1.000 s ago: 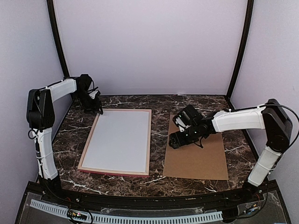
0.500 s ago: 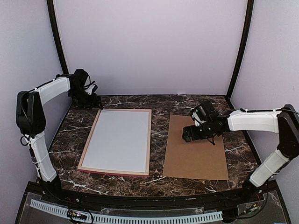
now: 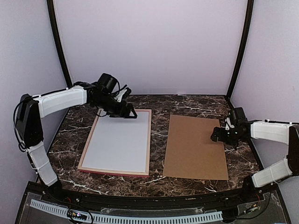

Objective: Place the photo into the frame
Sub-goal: Pick up the backboard from the center of the board.

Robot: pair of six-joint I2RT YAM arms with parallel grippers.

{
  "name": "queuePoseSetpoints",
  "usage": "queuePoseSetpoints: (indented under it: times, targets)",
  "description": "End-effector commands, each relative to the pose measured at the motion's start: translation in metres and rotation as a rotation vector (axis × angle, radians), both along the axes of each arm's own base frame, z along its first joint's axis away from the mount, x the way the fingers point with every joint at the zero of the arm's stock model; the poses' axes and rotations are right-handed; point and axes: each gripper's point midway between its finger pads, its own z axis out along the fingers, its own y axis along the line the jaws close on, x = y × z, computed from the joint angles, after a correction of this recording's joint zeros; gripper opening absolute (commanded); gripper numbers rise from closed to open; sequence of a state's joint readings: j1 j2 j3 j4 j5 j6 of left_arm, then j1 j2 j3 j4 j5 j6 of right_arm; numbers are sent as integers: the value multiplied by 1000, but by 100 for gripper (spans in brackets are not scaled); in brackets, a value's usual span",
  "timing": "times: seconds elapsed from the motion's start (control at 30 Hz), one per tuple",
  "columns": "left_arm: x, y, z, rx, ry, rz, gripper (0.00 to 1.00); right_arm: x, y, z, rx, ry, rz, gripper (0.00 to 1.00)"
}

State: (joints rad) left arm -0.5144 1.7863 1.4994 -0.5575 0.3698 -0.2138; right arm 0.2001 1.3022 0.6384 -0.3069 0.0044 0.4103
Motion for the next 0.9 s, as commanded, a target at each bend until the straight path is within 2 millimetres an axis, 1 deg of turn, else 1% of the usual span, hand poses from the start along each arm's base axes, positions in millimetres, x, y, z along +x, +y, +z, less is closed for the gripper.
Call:
queuePoseSetpoints:
  times: [0.0, 0.03, 0.07, 0.1, 0.13, 0.17, 0.2, 0.23, 0.27, 0.3, 0.33, 0.37, 0.43, 0.53, 0.57, 0.6, 0.63, 0.67, 0.7, 0.87]
  targets:
    - [-23, -71, -1, -99, -30, -79, 81, -3, -1, -7, 115, -7, -51, 99]
    - [-27, -81, -5, -104, -25, -95, 82, -4, -2, -9, 121, -8, -63, 99]
    - [-35, -99, -10, -113, -17, -124, 82, -6, -5, -11, 126, -5, -78, 99]
    - [-44, -114, -10, -127, -14, -158, 82, -8, -7, -12, 129, -3, -87, 99]
    - [-45, -123, -23, -119, 8, -166, 82, -9, -9, -14, 128, -1, -94, 99]
    - [-51, -135, -22, -124, 5, -188, 83, -11, -11, -16, 127, 4, -103, 99]
    - [-53, -143, -35, -114, 24, -196, 83, -13, -13, -18, 128, 10, -109, 99]
    - [-58, -153, -35, -120, 21, -216, 83, -15, -14, -20, 132, 15, -112, 99]
    - [-60, -159, -47, -113, 40, -220, 90, -17, -14, -22, 137, 18, -112, 99]
    - [-65, -169, -48, -121, 41, -239, 94, -18, -13, -24, 145, 21, -111, 99]
    - [-66, -174, -59, -116, 56, -242, 98, -19, -12, -26, 152, 28, -108, 99]
    - [-70, -181, -60, -121, 58, -254, 98, -21, -11, -28, 161, 36, -105, 99]
    - [-74, -190, -76, -114, 82, -262, 99, -24, -9, -31, 176, 43, -101, 99]
    - [-76, -199, -84, -115, 92, -258, 99, -27, -5, -33, 205, 46, -97, 99]
    - [-78, -201, -90, -106, 103, -255, 99, -28, -3, -34, 213, 48, -95, 99]
    - [-79, -204, -91, -102, 102, -252, 99, -28, -2, -34, 222, 48, -94, 99]
    - [-79, -204, -98, -91, 114, -245, 99, -29, -1, -34, 230, 49, -91, 99]
    - [-79, -207, -99, -85, 111, -240, 99, -29, 0, -34, 234, 48, -90, 99]
    - [-80, -206, -106, -72, 125, -232, 99, -30, 0, -34, 237, 49, -88, 99]
    - [-83, -208, -122, -38, 151, -205, 97, -32, 4, -36, 255, 60, -75, 99]
